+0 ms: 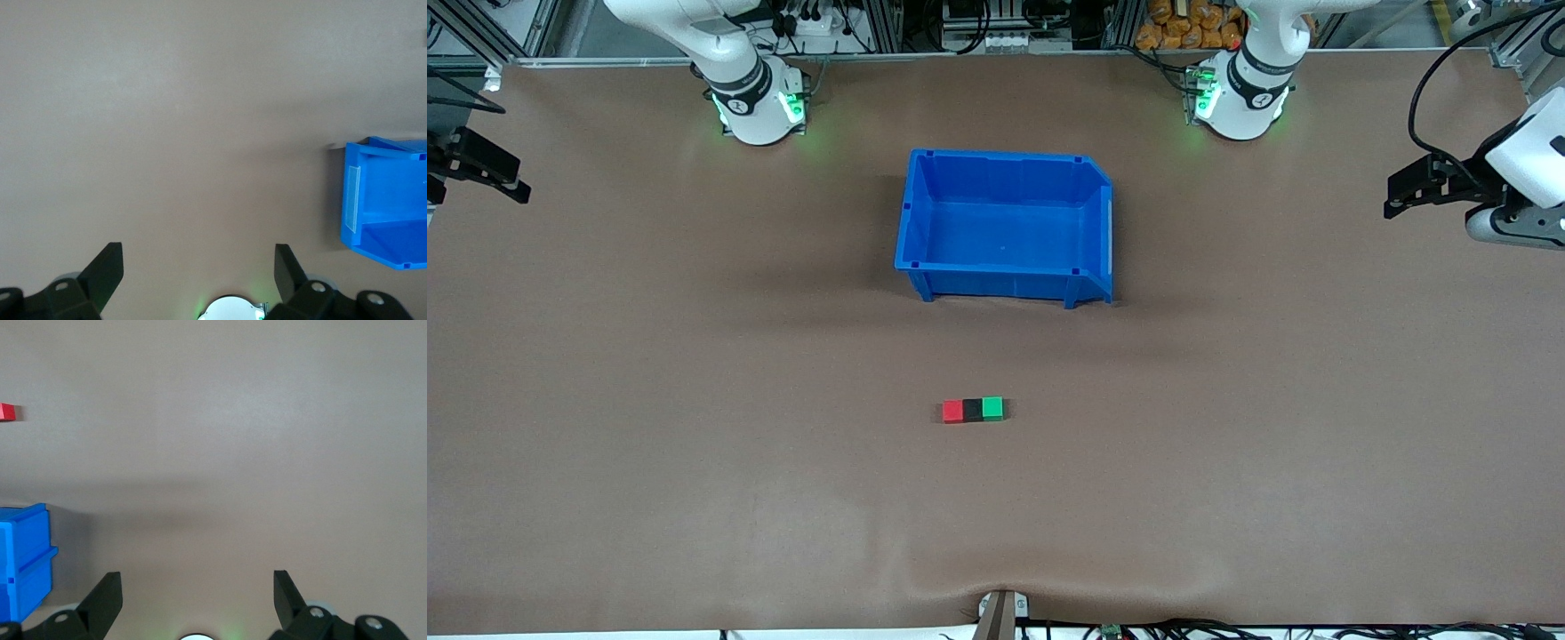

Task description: Attach green and red cubes to black cube

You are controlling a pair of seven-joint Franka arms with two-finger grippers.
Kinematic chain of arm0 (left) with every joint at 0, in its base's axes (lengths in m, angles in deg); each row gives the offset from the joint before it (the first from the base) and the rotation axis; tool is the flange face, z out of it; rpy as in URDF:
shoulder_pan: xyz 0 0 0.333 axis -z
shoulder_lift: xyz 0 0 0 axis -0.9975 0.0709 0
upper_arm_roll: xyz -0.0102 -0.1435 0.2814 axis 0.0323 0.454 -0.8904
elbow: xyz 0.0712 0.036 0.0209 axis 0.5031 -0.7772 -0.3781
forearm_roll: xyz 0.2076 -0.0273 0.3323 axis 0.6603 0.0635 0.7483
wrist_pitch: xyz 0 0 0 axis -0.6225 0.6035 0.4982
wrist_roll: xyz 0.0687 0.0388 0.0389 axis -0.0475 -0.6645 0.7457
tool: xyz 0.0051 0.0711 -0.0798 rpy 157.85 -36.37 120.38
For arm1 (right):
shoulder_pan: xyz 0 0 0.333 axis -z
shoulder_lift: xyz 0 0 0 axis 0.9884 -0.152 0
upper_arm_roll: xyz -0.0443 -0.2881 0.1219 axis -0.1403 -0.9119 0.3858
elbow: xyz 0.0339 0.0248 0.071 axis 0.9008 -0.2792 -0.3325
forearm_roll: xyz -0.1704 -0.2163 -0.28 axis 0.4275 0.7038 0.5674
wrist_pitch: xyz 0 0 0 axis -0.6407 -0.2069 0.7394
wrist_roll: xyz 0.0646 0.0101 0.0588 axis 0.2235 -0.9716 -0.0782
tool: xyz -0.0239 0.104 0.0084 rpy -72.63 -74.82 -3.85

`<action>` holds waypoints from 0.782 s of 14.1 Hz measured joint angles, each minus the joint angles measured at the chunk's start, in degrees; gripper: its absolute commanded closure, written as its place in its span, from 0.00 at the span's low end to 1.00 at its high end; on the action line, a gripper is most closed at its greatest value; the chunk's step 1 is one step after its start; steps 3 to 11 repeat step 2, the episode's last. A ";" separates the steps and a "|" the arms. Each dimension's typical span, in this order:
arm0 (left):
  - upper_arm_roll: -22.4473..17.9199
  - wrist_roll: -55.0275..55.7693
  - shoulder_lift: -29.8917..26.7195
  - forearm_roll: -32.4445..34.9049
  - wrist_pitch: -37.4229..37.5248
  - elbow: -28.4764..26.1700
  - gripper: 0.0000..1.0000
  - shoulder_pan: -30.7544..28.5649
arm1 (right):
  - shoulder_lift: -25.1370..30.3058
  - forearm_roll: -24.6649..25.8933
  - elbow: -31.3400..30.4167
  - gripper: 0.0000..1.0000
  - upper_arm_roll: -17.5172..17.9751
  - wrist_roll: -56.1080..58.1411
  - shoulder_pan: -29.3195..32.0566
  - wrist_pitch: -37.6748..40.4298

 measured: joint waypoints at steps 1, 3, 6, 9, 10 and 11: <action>0.01 0.00 0.00 0.00 0.00 0.00 0.00 0.00 | 0.00 0.00 0.00 0.00 0.00 0.00 0.00 0.00; 0.01 0.00 0.00 0.00 0.00 0.00 0.00 0.00 | 0.00 0.00 0.00 0.00 0.00 0.00 0.00 0.01; 0.01 0.00 0.00 0.00 0.00 0.00 0.00 0.00 | 0.00 0.00 0.00 0.00 0.00 0.00 0.00 0.01; 0.01 0.00 0.00 0.00 0.00 0.00 0.00 0.00 | 0.00 0.00 0.00 0.00 0.00 0.00 0.00 0.01; 0.01 0.00 0.00 0.00 0.00 0.00 0.00 0.00 | 0.00 0.00 0.00 0.00 0.00 0.00 0.00 0.01; 0.01 0.00 0.00 0.00 0.00 0.00 0.00 0.00 | 0.00 0.00 0.00 0.00 0.00 0.00 0.00 0.01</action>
